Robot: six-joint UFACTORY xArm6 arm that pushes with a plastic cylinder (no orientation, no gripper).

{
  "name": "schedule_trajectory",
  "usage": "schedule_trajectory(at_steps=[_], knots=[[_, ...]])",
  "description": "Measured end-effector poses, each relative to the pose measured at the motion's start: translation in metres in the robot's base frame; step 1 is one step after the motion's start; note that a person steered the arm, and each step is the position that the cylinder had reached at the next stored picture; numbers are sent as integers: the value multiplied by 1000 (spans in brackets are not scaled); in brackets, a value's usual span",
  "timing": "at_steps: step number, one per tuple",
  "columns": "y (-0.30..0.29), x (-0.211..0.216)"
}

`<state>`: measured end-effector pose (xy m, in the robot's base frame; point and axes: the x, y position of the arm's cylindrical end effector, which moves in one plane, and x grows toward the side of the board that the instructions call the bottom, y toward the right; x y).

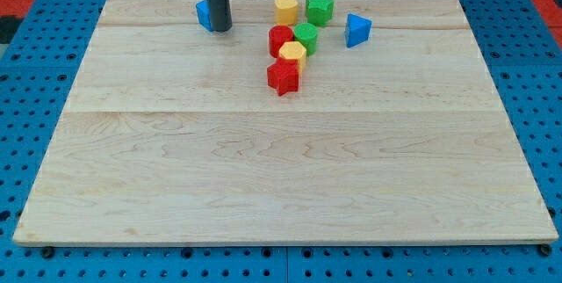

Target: Push the blue cube diagonal top left to the yellow heart

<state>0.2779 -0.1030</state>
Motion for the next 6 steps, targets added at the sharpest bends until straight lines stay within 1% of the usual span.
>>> schedule_trajectory(at_steps=[1,2,3,4,6], knots=[[-39,10],[-35,-6],[-5,-22],[11,-19],[111,-3]])
